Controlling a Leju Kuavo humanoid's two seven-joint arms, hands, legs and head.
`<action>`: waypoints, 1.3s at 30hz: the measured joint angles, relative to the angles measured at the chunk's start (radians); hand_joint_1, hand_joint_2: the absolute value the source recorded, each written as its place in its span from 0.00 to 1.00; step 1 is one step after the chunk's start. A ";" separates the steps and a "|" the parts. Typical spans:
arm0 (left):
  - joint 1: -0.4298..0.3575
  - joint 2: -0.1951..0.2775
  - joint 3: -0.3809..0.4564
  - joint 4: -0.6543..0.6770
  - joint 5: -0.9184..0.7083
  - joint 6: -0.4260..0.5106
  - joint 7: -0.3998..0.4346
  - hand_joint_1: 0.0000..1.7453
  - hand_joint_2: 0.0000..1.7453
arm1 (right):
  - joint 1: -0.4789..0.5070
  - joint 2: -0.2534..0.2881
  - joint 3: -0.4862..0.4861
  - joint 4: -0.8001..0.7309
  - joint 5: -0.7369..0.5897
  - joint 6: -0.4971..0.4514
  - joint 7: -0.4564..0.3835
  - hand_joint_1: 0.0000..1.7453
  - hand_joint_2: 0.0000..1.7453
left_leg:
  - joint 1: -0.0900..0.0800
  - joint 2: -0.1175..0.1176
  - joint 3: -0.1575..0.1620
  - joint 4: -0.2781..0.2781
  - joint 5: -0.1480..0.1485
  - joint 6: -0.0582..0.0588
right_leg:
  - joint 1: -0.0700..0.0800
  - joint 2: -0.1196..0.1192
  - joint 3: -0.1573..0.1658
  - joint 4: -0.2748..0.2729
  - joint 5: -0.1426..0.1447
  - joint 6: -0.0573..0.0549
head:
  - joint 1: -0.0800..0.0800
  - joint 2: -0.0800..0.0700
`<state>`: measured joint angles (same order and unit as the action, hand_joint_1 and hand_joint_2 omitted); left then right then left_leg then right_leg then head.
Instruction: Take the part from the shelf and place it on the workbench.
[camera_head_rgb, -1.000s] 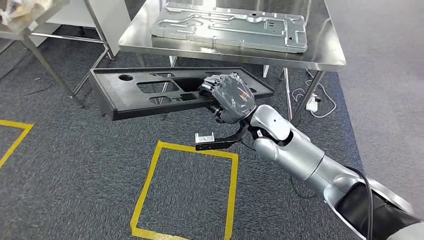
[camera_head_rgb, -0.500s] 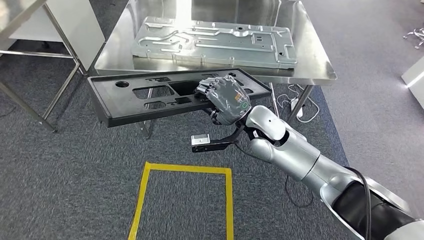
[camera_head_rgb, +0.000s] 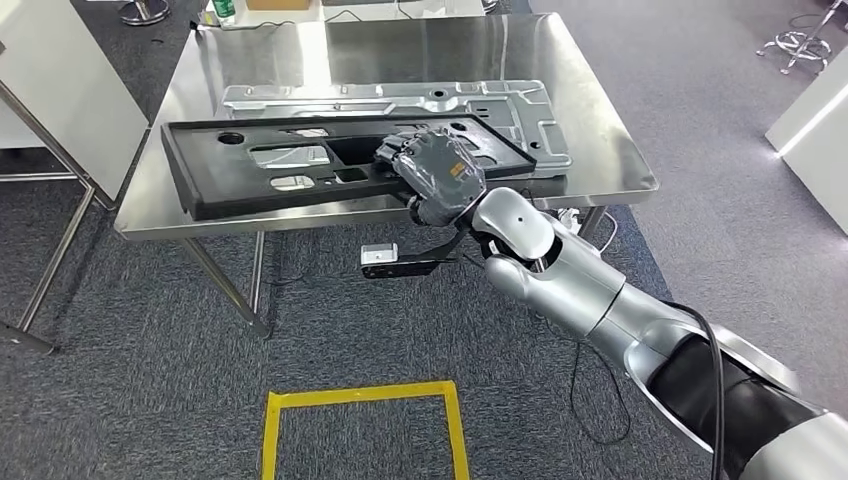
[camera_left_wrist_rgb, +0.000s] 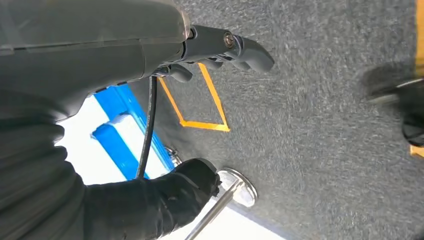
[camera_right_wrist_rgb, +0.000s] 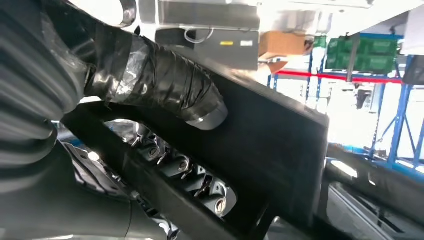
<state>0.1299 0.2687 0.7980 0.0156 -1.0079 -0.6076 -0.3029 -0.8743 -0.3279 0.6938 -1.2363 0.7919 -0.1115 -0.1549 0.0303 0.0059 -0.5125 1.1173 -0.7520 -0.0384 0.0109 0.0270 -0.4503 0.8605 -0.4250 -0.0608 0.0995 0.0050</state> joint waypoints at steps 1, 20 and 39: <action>0.003 -0.002 0.000 0.000 0.000 0.000 0.000 0.00 1.00 | -0.001 0.003 0.004 0.005 0.000 0.001 0.001 0.98 1.00 | 0.005 0.000 -0.040 -0.041 0.043 -0.004 | -0.002 0.003 0.024 -0.007 -0.014 0.006 | 0.000 0.000; -0.010 -0.009 0.010 0.003 -0.018 0.008 -0.001 0.00 1.00 | -0.074 0.021 0.022 0.034 0.001 0.020 0.011 0.98 1.00 | -0.036 0.005 -0.068 -0.127 0.337 0.069 | 0.029 -0.024 -0.072 0.128 -0.058 -0.025 | -0.001 -0.001; -0.013 0.001 0.013 0.002 -0.025 0.012 0.004 0.00 1.00 | -0.100 0.041 0.041 0.101 0.027 0.033 0.030 0.98 1.00 | -0.004 -0.011 -0.126 -0.061 0.319 0.040 | -0.005 -0.004 -0.071 0.187 -0.123 0.050 | -0.001 0.000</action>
<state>0.1166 0.2700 0.8105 0.0179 -1.0326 -0.5961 -0.2994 -0.9743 -0.2869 0.7351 -1.1356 0.8188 -0.0789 -0.1248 0.0265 -0.0048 -0.6390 1.0565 -0.4333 0.0018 0.0062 0.0232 -0.5210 1.0471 -0.5484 -0.0112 0.0987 0.0046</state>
